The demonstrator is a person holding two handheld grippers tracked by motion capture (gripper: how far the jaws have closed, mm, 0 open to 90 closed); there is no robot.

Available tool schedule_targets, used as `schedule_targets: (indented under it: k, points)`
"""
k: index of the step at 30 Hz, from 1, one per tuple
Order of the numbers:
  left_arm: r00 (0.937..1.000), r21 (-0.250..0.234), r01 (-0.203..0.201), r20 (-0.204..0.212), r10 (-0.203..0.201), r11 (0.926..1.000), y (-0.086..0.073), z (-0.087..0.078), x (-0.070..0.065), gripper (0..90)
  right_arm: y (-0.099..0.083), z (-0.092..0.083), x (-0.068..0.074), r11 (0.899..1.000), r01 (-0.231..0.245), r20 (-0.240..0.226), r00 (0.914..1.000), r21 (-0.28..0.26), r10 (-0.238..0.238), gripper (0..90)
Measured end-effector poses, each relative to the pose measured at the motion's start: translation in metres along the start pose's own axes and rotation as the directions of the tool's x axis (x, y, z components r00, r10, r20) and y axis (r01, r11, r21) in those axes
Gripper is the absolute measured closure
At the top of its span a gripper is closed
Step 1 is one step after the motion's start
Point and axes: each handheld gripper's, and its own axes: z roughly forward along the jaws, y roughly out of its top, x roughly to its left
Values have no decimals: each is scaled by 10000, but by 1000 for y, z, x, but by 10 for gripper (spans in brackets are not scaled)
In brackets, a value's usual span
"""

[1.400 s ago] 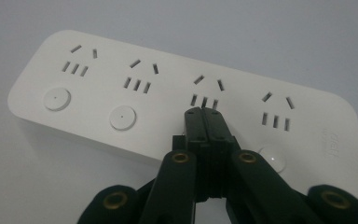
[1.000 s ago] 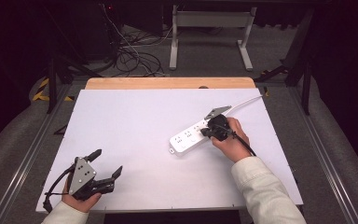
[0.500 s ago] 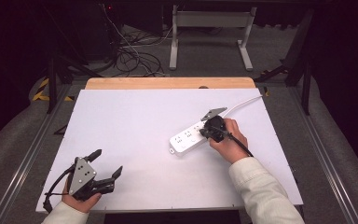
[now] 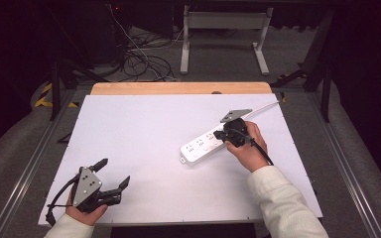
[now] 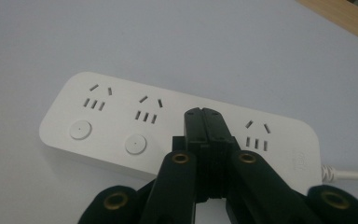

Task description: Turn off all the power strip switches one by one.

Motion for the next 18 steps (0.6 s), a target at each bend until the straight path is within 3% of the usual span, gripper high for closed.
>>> schedule_targets:
  k: [9, 18]
  points:
    - [10000, -4, -11, -1, 11, 10000, 0, 0, 0, 157, 1, -3, -2, 9997, 28, 85, 10000, -247, -26, 900]
    - [10000, -5, -11, -3, 11, 10000, 0, 0, 0, 157, 5, -16, -14, 9984, -253, 163, 9995, -514, 262, 900]
